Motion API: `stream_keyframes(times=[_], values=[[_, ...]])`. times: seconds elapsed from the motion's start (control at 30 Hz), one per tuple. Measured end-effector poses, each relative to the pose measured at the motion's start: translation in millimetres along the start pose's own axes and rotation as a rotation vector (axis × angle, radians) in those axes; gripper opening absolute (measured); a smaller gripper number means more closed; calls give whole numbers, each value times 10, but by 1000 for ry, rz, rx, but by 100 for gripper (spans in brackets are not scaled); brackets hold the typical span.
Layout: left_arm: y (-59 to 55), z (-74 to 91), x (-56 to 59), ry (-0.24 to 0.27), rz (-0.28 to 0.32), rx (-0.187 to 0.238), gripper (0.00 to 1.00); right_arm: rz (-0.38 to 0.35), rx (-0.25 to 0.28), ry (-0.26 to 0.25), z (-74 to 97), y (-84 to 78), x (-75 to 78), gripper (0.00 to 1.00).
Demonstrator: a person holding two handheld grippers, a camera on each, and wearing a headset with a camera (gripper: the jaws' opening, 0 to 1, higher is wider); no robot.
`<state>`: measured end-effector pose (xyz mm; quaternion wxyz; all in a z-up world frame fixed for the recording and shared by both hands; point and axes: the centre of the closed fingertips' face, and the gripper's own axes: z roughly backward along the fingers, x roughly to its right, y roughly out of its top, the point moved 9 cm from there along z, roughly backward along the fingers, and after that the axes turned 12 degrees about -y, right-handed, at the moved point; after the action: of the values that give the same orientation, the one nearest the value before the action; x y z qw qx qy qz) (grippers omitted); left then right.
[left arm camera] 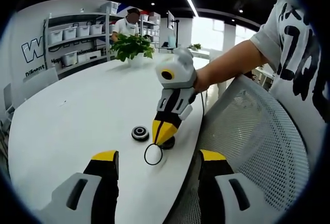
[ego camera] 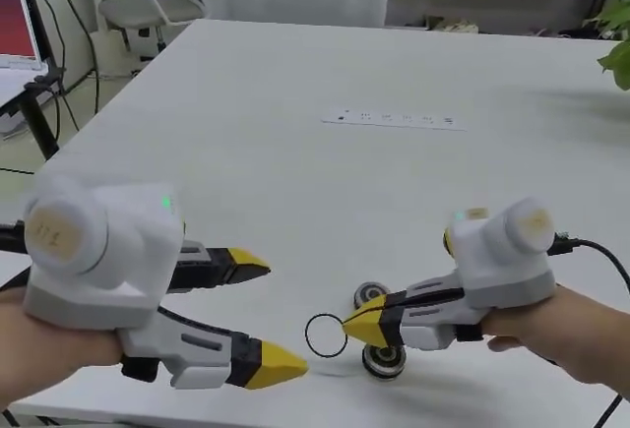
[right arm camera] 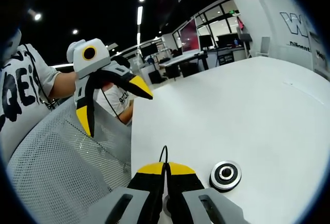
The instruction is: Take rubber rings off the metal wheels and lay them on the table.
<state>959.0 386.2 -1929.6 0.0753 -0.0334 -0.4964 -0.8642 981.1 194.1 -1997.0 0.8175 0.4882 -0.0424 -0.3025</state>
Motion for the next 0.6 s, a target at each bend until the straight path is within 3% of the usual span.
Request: stream_keyframes(times=[0.6], values=[[-7,-1,-13,4,6,2,59,56,-48,39,-191,3,-85,0]])
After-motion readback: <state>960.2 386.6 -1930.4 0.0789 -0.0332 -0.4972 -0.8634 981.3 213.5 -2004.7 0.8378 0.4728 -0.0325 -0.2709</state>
